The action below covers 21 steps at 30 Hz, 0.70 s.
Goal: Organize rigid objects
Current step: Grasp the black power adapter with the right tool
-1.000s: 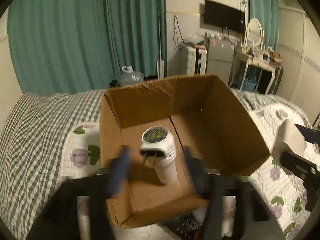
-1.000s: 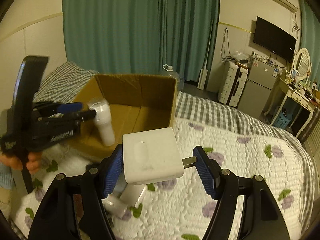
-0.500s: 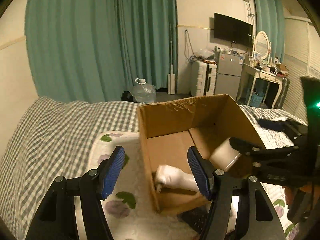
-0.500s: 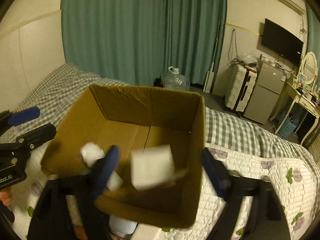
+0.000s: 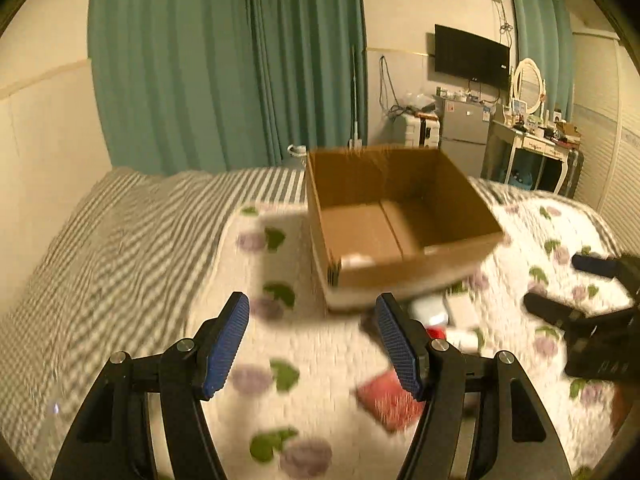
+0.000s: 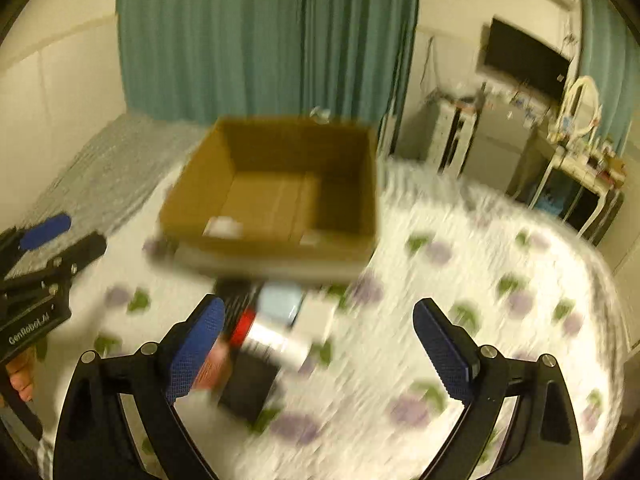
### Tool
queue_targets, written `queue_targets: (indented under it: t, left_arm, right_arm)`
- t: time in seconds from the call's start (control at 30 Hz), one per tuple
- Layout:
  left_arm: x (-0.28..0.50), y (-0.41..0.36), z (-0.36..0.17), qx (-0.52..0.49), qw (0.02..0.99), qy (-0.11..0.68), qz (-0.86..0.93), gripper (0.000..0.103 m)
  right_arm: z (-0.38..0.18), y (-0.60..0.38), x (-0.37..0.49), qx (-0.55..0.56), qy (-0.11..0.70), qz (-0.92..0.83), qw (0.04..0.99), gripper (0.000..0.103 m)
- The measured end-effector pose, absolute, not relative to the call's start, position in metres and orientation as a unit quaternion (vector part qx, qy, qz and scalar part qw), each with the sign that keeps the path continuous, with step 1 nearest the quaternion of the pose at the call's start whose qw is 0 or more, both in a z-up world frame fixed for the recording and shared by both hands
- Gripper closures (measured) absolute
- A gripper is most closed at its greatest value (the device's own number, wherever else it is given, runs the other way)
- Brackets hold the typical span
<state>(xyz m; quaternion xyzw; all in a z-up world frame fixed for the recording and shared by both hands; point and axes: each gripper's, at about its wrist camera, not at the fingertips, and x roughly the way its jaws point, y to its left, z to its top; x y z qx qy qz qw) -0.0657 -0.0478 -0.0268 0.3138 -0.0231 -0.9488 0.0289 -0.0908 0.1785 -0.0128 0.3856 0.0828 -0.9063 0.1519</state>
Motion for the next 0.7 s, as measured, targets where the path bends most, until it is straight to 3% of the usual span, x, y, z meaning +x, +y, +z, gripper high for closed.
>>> queue_targets:
  t: [0.2, 0.33, 0.43, 0.7]
  left_arm:
    - [-0.061, -0.055, -0.064, 0.346, 0.031, -0.023, -0.938, 0.034]
    - [-0.068, -0.058, -0.078, 0.36, 0.033, -0.022, -0.932, 0.034]
    - [-0.075, -0.055, -0.091, 0.377, 0.03, -0.029, -0.925, 0.034]
    - [-0.086, -0.024, -0.103, 0.402, 0.0, -0.043, -0.914, 0.034]
  right_arm:
    - [-0.074, 0.156, -0.09, 0.441, 0.091, -0.88, 0.153, 0.008]
    - [-0.097, 0.145, -0.096, 0.469, 0.089, -0.862, 0.169, 0.027]
    - [-0.112, 0.146, -0.101, 0.488, 0.068, -0.85, 0.186, 0.054]
    - [-0.072, 0.189, -0.099, 0.445, 0.048, -0.87, 0.206, 0.065]
